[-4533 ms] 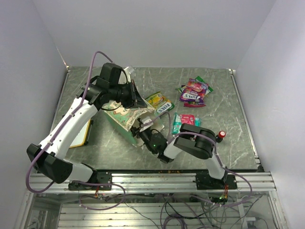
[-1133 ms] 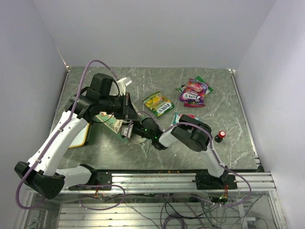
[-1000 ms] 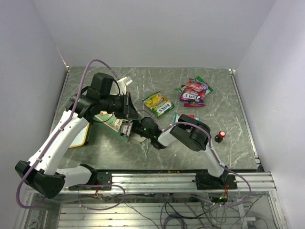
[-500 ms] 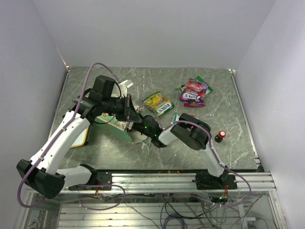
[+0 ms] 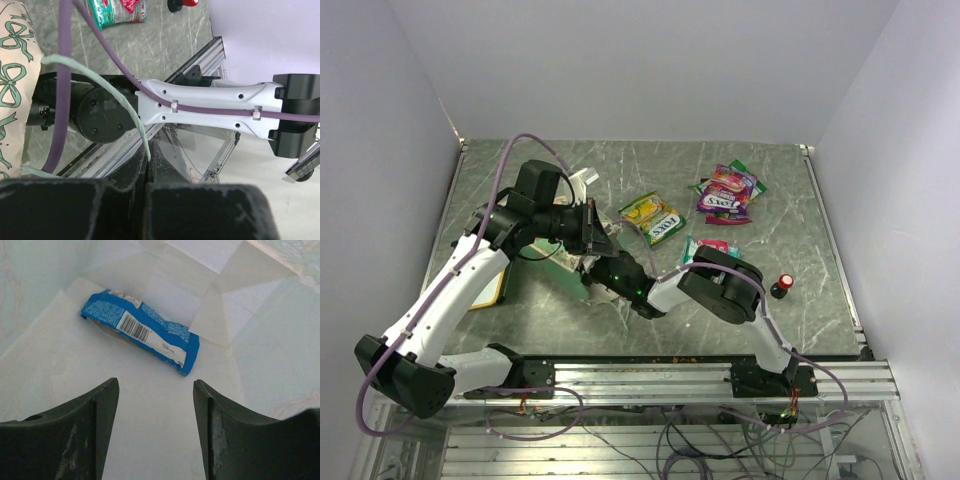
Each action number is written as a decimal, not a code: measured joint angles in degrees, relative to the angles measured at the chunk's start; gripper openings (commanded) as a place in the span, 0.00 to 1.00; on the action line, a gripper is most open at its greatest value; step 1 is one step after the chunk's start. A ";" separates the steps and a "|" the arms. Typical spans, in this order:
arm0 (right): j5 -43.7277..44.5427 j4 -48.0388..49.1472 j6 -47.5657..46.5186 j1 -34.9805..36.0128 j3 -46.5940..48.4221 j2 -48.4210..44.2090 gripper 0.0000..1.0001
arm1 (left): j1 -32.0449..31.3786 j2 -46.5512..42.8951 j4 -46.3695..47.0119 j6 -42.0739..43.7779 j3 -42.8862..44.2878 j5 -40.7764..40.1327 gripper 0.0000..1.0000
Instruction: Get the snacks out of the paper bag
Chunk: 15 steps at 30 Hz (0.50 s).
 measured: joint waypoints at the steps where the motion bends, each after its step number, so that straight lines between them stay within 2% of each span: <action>1: 1.01 -0.52 1.90 0.24 0.00 -0.52 0.61 | 0.00 0.02 0.15 -0.13 0.00 0.00 0.07; 8: 8.68 -0.15 14.03 1.49 0.09 -2.23 0.67 | 0.00 0.11 0.98 -0.55 0.00 0.02 0.07; 15: 10.97 0.22 17.31 1.77 7.78 3.48 0.68 | 0.00 0.24 1.20 -0.70 -0.09 0.07 0.07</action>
